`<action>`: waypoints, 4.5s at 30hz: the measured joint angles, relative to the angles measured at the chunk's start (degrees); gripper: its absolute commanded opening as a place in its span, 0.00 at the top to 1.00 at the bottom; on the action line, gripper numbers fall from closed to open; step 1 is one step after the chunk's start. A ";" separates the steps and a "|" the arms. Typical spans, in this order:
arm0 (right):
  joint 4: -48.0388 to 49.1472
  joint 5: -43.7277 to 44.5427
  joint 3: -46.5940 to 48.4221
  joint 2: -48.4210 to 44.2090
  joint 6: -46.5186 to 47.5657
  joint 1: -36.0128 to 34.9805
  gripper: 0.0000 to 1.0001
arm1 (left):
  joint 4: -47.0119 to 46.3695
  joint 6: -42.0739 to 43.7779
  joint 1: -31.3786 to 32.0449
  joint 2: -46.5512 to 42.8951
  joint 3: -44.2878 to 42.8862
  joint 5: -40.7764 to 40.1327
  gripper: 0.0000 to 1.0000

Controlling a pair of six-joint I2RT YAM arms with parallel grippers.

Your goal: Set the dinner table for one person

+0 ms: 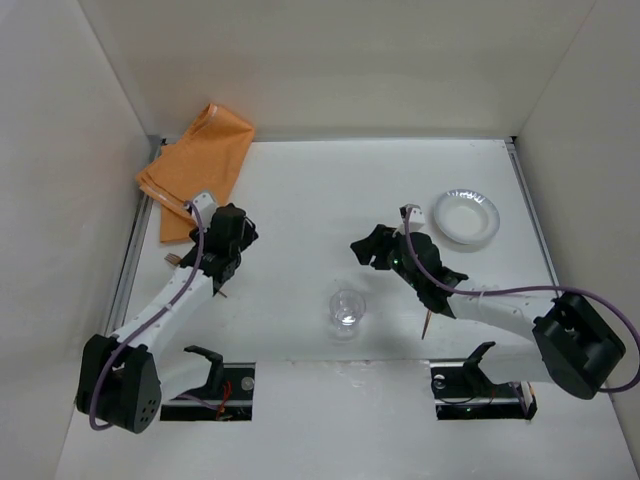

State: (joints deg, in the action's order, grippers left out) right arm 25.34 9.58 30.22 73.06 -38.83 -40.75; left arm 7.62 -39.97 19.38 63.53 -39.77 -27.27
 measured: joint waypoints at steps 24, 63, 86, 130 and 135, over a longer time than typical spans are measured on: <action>0.59 -2.91 -0.04 0.85 0.02 0.57 0.54 | -6.99 17.09 -5.97 45.20 -41.16 -4.61 0.42; 0.61 -4.48 0.15 3.78 1.03 0.42 0.76 | -0.46 18.43 6.73 66.27 -58.18 -2.58 0.91; 0.24 -3.17 0.15 1.38 1.05 0.61 0.56 | -9.03 -4.55 7.19 34.07 -28.81 5.49 0.46; 0.35 -7.93 3.89 8.37 3.72 -3.98 0.24 | -37.77 3.72 -20.55 55.21 -27.47 20.48 0.81; 0.35 -8.00 3.93 8.44 3.89 -3.98 0.24 | -37.38 4.59 -19.43 53.02 -26.45 18.14 0.86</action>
State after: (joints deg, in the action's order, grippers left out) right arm 25.69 1.58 34.15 81.49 -34.94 -44.73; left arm -29.76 -35.38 -0.05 116.55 -66.22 -9.13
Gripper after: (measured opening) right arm 0.765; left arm 0.162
